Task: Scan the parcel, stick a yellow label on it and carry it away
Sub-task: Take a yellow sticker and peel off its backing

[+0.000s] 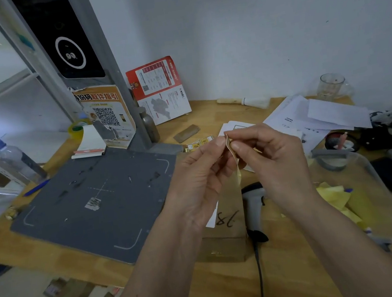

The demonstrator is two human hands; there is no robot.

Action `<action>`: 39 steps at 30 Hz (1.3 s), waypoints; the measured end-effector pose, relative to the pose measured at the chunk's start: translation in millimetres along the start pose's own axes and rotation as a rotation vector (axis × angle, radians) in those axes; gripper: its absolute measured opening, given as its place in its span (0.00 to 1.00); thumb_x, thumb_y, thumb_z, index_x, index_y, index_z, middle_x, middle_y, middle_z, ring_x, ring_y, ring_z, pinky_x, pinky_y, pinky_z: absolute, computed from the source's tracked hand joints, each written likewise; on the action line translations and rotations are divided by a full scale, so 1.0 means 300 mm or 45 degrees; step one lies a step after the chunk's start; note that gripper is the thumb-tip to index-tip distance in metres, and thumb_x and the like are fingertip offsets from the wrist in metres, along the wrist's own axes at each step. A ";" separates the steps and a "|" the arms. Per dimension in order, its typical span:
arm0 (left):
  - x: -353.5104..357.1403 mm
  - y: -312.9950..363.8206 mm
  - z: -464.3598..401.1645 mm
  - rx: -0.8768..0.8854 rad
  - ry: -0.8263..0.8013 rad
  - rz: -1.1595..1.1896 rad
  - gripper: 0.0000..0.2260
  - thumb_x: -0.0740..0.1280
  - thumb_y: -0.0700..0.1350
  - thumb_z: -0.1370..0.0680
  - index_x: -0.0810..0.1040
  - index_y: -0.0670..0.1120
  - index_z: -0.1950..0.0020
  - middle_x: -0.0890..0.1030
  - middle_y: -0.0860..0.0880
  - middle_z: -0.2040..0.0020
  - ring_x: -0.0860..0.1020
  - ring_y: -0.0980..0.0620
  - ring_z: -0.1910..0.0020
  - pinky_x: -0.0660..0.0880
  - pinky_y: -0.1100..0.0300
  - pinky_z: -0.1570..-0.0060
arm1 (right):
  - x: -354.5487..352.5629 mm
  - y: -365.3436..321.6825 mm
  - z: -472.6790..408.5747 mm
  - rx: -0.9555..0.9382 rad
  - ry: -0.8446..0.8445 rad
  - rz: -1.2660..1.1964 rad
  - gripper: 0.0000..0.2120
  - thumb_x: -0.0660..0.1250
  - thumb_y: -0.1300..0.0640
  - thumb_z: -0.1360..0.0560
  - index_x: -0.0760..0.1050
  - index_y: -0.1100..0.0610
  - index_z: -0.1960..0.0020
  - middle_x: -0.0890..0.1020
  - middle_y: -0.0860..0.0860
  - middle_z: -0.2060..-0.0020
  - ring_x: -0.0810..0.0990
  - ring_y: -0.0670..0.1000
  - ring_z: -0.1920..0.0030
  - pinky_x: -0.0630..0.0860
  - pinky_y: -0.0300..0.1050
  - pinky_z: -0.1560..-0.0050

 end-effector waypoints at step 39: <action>-0.039 0.013 0.035 0.311 0.326 -0.802 0.07 0.73 0.40 0.28 0.85 0.46 0.50 0.86 0.46 0.51 0.82 0.51 0.52 0.78 0.60 0.50 | -0.020 0.016 0.001 0.219 0.012 0.139 0.07 0.73 0.66 0.31 0.83 0.54 0.58 0.85 0.47 0.60 0.83 0.45 0.57 0.79 0.40 0.52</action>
Point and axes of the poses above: each hand's wrist, its own z-axis away from the middle knuckle, its own x-axis out of the palm, y = z × x, the point moved 2 cm from there along -z, towards the middle knuckle
